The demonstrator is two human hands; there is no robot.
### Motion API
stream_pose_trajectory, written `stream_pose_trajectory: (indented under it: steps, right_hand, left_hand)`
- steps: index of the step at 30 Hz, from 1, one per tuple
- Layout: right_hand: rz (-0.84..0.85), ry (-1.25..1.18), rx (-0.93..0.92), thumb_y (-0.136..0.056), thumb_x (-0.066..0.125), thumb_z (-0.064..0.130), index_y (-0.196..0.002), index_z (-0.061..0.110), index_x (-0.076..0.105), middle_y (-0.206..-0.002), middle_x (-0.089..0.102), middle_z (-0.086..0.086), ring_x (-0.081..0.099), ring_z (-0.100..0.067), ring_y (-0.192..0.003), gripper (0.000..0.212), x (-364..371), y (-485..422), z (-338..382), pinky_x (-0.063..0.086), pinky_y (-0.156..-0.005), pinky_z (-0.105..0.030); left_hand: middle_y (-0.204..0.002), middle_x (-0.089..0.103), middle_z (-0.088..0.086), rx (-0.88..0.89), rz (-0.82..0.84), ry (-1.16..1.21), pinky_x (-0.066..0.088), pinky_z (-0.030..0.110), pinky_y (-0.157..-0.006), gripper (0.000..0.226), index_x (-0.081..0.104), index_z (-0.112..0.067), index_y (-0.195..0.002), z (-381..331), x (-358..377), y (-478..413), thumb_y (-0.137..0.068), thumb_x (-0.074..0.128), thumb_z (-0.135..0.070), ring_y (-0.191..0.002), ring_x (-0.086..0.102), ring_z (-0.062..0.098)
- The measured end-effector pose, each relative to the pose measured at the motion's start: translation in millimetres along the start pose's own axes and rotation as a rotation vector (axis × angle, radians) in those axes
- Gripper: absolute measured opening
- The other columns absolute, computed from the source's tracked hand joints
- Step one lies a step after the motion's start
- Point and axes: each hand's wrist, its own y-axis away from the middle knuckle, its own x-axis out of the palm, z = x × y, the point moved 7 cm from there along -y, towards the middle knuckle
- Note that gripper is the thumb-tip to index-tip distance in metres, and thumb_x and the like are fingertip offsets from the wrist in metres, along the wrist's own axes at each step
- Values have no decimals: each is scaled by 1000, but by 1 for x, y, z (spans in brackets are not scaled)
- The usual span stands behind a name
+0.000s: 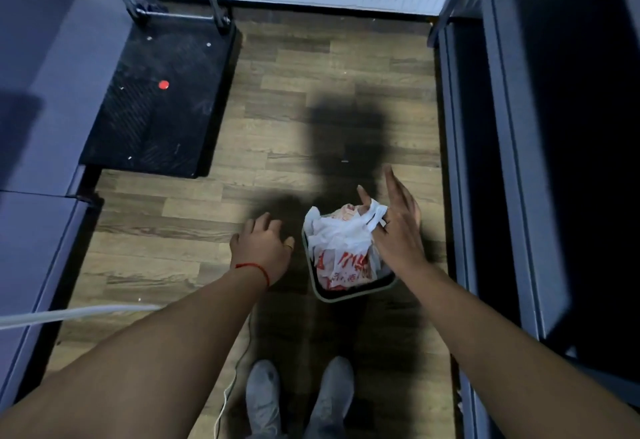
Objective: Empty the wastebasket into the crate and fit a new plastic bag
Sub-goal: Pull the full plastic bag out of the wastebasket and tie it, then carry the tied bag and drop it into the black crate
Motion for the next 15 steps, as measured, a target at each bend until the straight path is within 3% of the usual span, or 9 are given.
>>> stream_pose_trajectory:
  steps: [3, 5, 8, 10, 11, 13, 15]
  right_hand:
    - [13, -99, 47, -85, 67, 6, -136, 40, 15, -151, 34, -20, 32, -37, -138, 81, -19, 7, 25, 33, -108, -60]
    - [14, -102, 58, -85, 66, 10, -138, 37, 15, -152, 35, -18, 31, -37, -139, 78, -36, 13, 46, 33, -107, -61]
    - [10, -58, 38, -87, 59, 30, -124, 75, 18, -153, 36, -7, 26, -27, -142, 71, -66, 17, 82, 30, -111, -55]
    - [22, -55, 100, -90, 63, 26, -102, 83, 19, -155, 33, -2, 27, -24, -142, 74, -85, 18, 100, 31, -111, -52]
    - [11, -55, 125, -89, 65, 25, -103, 85, 16, -154, 33, -2, 30, -24, -141, 79, -92, 16, 104, 34, -110, -52]
    - [7, -73, 204, -85, 62, 44, -117, 82, 14, -150, 40, 0, 36, -24, -138, 69, -104, 18, 114, 38, -107, -52]
    - [-2, -115, 252, -77, 51, 61, -136, 67, 14, -143, 50, 3, 43, -23, -132, 69, -110, 22, 118, 43, -104, -50]
  left_hand:
    - [-155, 30, 2, -9, 28, -25, 26, 52, -112, 53, 39, -26, -143, 1, -21, 16, -96, 41, -49, -142, 24, 25]
    - [-154, 31, 2, -30, 48, -29, 27, 51, -111, 54, 38, -25, -143, -1, -41, 32, -96, 40, -50, -142, 26, 25]
    - [-156, 30, 1, -17, 91, -47, 28, 47, -112, 53, 39, -23, -143, -10, -69, 56, -96, 40, -49, -143, 25, 24]
    - [-156, 29, 0, -5, 118, -72, 28, 44, -112, 52, 40, -24, -142, -18, -87, 75, -96, 42, -47, -143, 25, 22]
    - [-155, 31, 1, -2, 127, -67, 30, 43, -112, 52, 41, -23, -142, -21, -94, 80, -96, 43, -47, -142, 27, 23]
    - [-151, 36, 5, 19, 148, 7, 33, 41, -112, 55, 41, -19, -142, -29, -110, 96, -94, 49, -45, -139, 32, 25]
    - [-150, 37, 5, 104, 169, 112, 33, 40, -113, 59, 41, -18, -142, -43, -124, 115, -90, 58, -40, -139, 33, 25]
